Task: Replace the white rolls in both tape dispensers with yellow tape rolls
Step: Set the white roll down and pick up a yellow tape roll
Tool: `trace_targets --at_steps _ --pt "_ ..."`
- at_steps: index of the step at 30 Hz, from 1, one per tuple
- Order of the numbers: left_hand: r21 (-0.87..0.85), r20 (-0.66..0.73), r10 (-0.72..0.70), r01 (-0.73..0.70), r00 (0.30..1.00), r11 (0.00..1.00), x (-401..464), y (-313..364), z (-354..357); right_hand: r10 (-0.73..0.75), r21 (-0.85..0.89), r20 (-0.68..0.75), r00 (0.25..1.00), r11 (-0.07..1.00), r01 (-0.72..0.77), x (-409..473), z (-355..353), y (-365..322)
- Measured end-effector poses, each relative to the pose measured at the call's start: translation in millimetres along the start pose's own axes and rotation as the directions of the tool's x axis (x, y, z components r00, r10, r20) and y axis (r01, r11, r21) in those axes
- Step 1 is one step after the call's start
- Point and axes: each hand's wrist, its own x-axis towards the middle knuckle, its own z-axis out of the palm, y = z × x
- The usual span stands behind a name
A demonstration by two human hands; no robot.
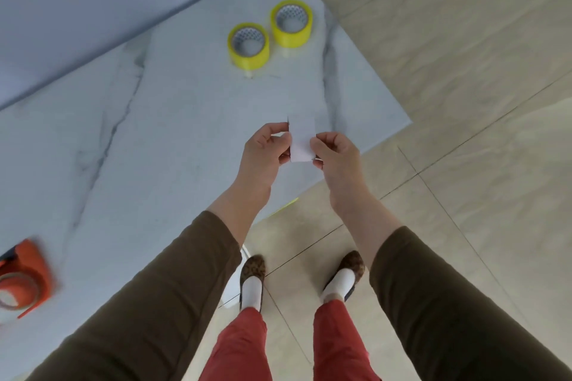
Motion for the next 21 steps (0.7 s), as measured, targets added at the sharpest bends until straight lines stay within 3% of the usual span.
trace_targets --at_steps 9,21 --pt "-0.063 -0.113 0.038 -0.045 0.993 0.997 24 15 100 -0.048 -0.109 0.126 0.991 0.992 0.062 66 -78 -49" --pt "-0.194 -0.239 0.05 -0.098 0.97 0.976 99 44 116 -0.048 -0.173 0.252 0.967 0.98 0.094 148 -58 -102"
